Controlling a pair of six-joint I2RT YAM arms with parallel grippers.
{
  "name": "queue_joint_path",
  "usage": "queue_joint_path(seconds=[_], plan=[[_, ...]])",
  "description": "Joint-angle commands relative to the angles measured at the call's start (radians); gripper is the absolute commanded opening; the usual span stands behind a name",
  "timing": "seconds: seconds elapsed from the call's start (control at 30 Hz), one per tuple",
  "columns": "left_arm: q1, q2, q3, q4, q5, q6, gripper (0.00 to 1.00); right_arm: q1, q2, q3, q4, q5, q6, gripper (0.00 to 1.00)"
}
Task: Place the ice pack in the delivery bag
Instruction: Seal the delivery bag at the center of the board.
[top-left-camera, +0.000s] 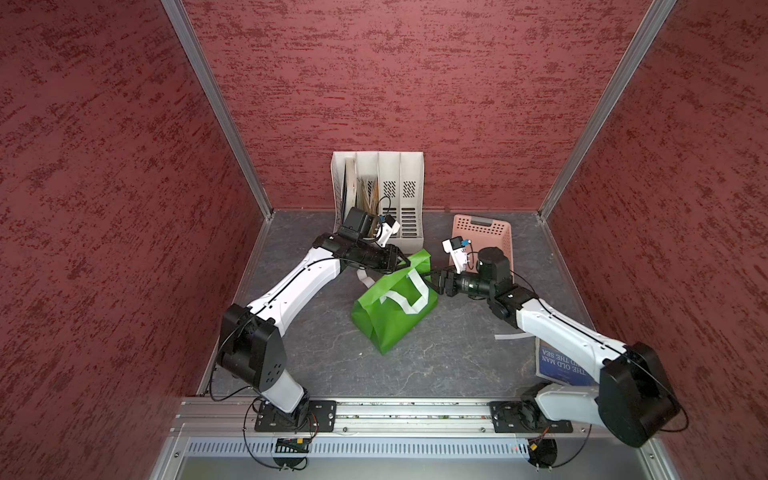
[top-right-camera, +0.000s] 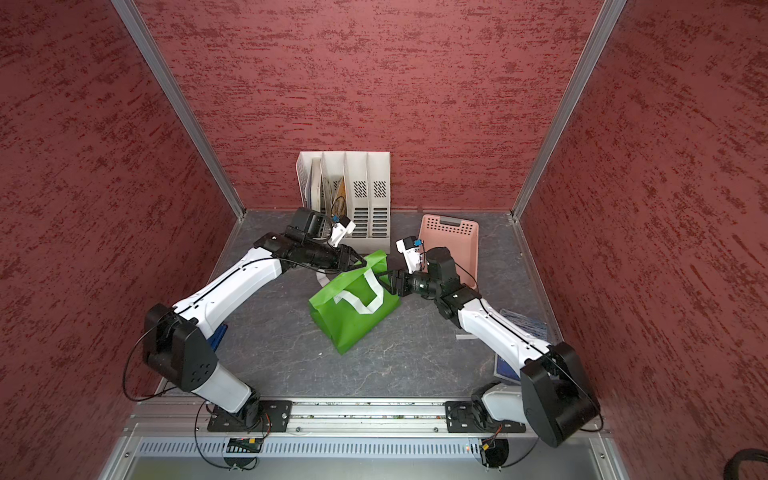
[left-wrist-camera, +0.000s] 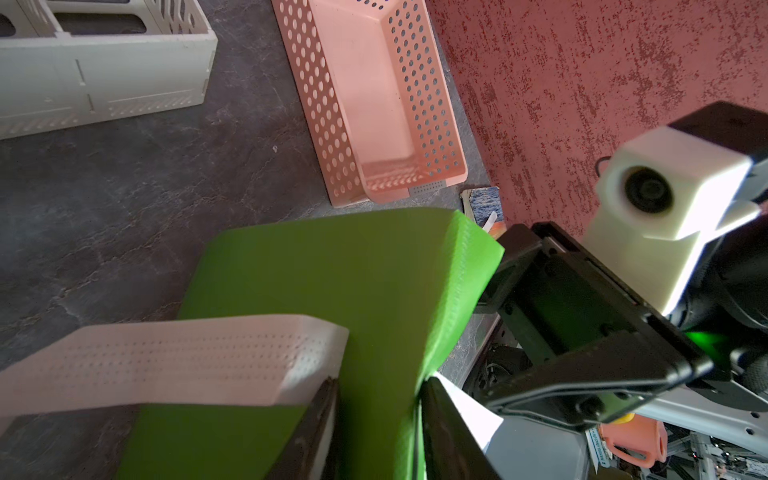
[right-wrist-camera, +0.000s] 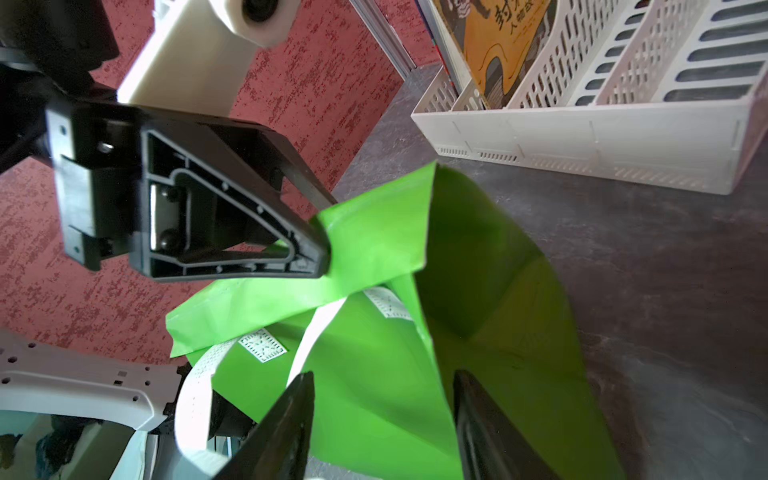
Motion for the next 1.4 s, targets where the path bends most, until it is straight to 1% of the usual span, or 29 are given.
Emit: queue_joint_path(seconds=[0.0, 0.17, 0.27, 0.37, 0.43, 0.47, 0.57, 0.63, 0.67, 0.73, 0.87, 1.03, 1.27, 1.37], plan=[[-0.006, 0.02, 0.032, -0.026, -0.025, 0.006, 0.35, 0.034, -0.059, -0.009, -0.014, 0.015, 0.04, 0.64], [-0.009, 0.021, 0.03, -0.018, -0.031, 0.002, 0.35, 0.072, -0.043, -0.006, -0.034, -0.015, 0.043, 0.67], [-0.012, 0.023, 0.033, -0.024, -0.034, 0.004, 0.35, 0.094, -0.018, 0.015, -0.086, 0.027, 0.011, 0.67], [-0.016, 0.02, 0.03, -0.028, -0.034, 0.008, 0.35, 0.101, 0.004, 0.041, -0.16, 0.102, -0.021, 0.67], [-0.022, 0.02, 0.032, -0.031, -0.032, 0.012, 0.35, 0.102, 0.006, 0.044, -0.179, 0.148, -0.028, 0.62], [-0.027, 0.02, 0.034, -0.038, -0.033, 0.018, 0.35, 0.102, 0.008, 0.045, -0.199, 0.181, -0.03, 0.58], [-0.041, 0.022, 0.043, -0.063, -0.032, 0.037, 0.38, 0.102, 0.005, 0.039, -0.224, 0.217, -0.042, 0.43], [-0.049, 0.022, 0.05, -0.081, -0.037, 0.047, 0.41, 0.102, 0.003, 0.039, -0.231, 0.229, -0.039, 0.25], [-0.051, 0.021, 0.052, -0.088, -0.045, 0.05, 0.42, 0.102, 0.001, 0.038, -0.236, 0.239, -0.035, 0.13], [-0.052, 0.017, 0.049, -0.092, -0.052, 0.054, 0.44, 0.101, -0.005, 0.033, -0.25, 0.26, -0.035, 0.0], [-0.068, 0.013, 0.048, -0.098, -0.074, 0.069, 0.48, 0.1, -0.009, 0.013, -0.279, 0.342, -0.042, 0.0], [-0.096, 0.026, 0.061, -0.139, -0.116, 0.105, 0.5, 0.101, 0.03, 0.013, -0.33, 0.353, -0.032, 0.0], [-0.117, 0.038, 0.067, -0.151, -0.137, 0.116, 0.5, 0.1, 0.054, 0.017, -0.391, 0.398, -0.033, 0.0], [-0.122, 0.034, 0.058, -0.148, -0.15, 0.118, 0.46, 0.1, 0.047, 0.03, -0.354, 0.378, -0.031, 0.24]])
